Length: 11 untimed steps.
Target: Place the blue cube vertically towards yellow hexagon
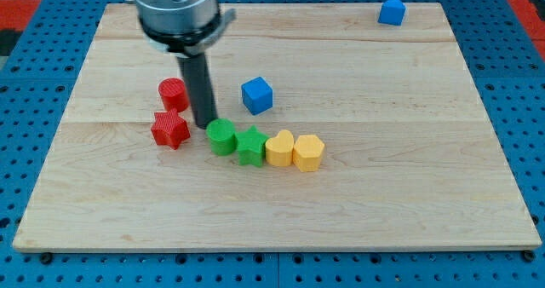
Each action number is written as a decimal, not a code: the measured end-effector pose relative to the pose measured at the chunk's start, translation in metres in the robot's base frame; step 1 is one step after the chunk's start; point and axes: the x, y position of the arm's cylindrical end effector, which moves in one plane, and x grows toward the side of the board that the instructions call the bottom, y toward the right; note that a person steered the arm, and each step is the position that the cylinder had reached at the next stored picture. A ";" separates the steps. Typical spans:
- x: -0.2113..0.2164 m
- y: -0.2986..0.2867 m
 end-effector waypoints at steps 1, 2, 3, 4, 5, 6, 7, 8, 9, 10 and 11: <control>-0.035 0.031; -0.063 0.044; -0.061 0.026; -0.072 0.019; -0.088 0.056; -0.079 0.034; -0.057 0.026; -0.072 0.061; -0.109 0.090; -0.095 0.064; -0.059 0.016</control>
